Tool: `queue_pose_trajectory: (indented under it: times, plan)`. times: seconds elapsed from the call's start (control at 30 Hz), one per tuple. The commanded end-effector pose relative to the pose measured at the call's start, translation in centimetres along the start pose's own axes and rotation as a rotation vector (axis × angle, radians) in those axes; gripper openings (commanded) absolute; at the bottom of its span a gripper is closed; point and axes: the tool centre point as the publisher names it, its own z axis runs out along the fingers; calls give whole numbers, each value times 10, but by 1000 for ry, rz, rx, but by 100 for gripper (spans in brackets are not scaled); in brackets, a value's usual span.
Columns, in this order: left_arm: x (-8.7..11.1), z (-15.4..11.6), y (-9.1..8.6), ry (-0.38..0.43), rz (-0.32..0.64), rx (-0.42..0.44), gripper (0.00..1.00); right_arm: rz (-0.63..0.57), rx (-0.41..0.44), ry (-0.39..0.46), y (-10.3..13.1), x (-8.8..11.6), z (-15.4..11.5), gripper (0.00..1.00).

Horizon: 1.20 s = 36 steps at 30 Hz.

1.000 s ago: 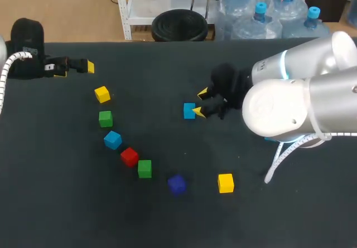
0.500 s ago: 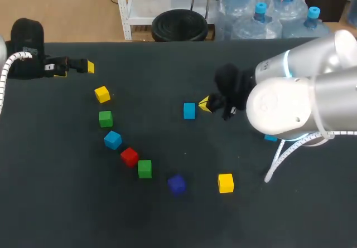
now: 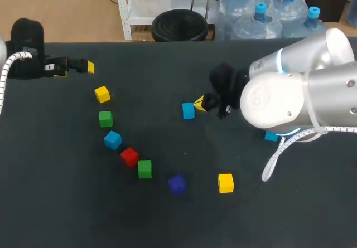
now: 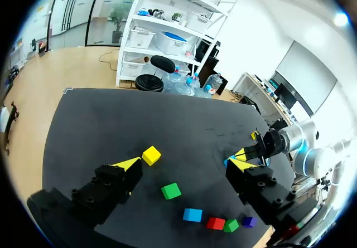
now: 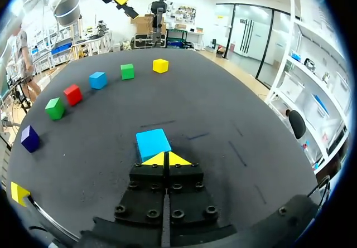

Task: Place the blue cubes, place green cubes on the blue cubes, place the yellow cubes on the green cubes, then place the red cubes on the yellow cubes, and place purple cube on the red cubes.

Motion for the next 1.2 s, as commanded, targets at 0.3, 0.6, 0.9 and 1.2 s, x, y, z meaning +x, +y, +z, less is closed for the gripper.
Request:
queue_pose_trajectory:
  times: [0.3,0.6,0.9,1.2]
  plan:
    - [-1,0,-1,5,-1,-6,100,4,12,-3,-3,4,-10,0]
    - [-1,0,-1,5,-1,-6,100,34,31,15,1,13,-24,0]
    - [-1,0,-1,5,-1,-6,100,52,91,7,3,6,-64,0]
    - [-1,0,-1,5,-1,-6,100,110,144,37,-3,24,-119,7]
